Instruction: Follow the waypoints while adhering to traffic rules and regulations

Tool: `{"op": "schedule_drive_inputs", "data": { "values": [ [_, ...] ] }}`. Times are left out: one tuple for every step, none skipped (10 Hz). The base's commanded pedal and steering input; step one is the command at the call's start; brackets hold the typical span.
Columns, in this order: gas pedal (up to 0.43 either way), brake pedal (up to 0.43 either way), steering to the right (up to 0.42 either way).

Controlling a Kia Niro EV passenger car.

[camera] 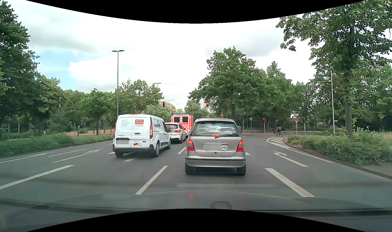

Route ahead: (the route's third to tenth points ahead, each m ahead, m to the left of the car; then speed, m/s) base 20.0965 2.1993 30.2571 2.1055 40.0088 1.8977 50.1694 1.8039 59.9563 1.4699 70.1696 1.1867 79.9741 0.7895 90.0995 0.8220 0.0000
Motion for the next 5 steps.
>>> {"op": "schedule_drive_inputs", "data": {
  "values": [
    [0.0, 0.195, -0.007],
    [0.0, 0.195, -0.007],
    [0.0, 0.201, -0.007],
    [0.0, 0.195, -0.007],
    [0.0, 0.195, -0.007]
  ]
}}
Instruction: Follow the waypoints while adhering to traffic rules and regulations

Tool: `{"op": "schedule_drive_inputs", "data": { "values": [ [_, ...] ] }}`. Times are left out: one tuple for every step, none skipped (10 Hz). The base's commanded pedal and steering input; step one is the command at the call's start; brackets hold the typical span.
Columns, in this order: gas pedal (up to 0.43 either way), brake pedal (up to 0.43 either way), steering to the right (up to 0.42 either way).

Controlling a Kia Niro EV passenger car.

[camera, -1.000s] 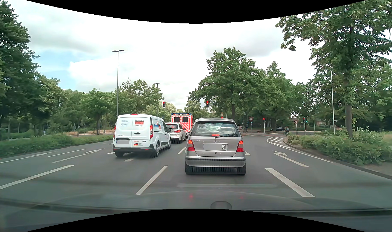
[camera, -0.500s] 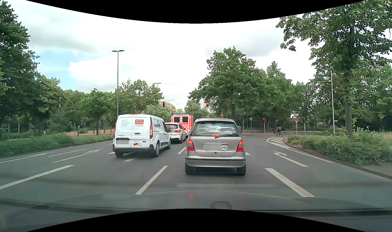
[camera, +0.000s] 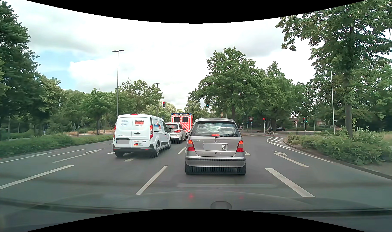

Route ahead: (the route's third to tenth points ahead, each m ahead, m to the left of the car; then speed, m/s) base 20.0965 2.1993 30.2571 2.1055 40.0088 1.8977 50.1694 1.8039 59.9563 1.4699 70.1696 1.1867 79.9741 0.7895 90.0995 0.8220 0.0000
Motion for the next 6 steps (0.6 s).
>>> {"op": "schedule_drive_inputs", "data": {
  "values": [
    [0.0, 0.195, -0.007],
    [0.0, 0.195, -0.007],
    [0.0, 0.195, -0.007],
    [0.0, 0.195, -0.007],
    [0.0, 0.195, -0.007],
    [0.0, 0.189, -0.007]
  ]
}}
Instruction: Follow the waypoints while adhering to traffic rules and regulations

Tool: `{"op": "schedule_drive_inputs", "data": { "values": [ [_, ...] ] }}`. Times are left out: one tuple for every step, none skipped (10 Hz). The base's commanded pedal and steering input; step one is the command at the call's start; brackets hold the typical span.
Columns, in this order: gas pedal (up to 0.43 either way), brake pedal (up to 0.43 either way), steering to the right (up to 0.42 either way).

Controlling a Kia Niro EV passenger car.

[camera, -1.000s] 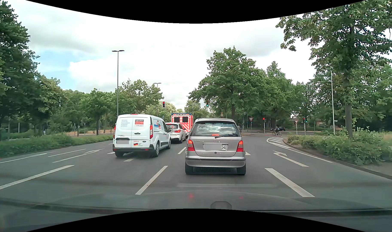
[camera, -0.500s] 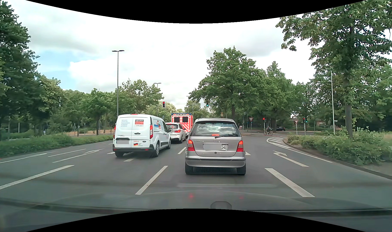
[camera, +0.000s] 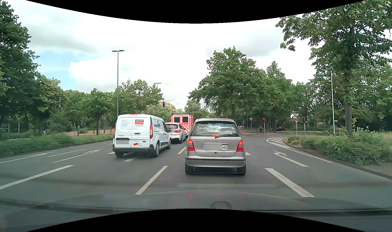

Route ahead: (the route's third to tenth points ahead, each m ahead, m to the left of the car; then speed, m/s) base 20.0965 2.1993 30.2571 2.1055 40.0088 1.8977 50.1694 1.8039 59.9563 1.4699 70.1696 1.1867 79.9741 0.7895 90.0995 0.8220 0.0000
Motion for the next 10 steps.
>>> {"op": "schedule_drive_inputs", "data": {
  "values": [
    [0.0, 0.146, -0.007],
    [0.0, 0.128, -0.007],
    [0.0, 0.091, -0.007],
    [0.0, 0.079, -0.007],
    [0.0, 0.11, -0.007],
    [0.0, 0.122, -0.007],
    [0.0, 0.146, -0.007],
    [0.0, 0.14, -0.007],
    [0.0, 0.146, -0.007],
    [0.0, 0.14, -0.007]
  ]
}}
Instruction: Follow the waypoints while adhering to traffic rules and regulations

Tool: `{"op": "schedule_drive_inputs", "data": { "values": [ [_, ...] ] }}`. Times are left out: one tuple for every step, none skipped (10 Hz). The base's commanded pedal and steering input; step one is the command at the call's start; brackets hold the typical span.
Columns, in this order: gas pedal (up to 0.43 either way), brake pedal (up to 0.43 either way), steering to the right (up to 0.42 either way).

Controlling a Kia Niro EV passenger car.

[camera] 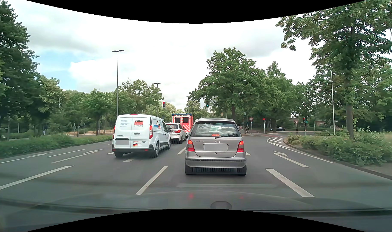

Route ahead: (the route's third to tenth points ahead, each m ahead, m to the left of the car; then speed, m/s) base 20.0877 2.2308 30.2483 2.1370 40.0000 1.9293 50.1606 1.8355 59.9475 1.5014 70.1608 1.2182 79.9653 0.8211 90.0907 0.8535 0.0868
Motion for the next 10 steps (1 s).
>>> {"op": "schedule_drive_inputs", "data": {
  "values": [
    [0.0, 0.14, -0.007],
    [0.0, 0.14, -0.007],
    [0.0, 0.14, -0.007],
    [0.0, 0.134, -0.007],
    [0.0, 0.134, -0.007],
    [0.0, 0.134, -0.007],
    [0.0, 0.128, -0.007],
    [0.0, 0.104, -0.007],
    [0.0, 0.079, -0.007],
    [0.0, 0.079, -0.007]
  ]
}}
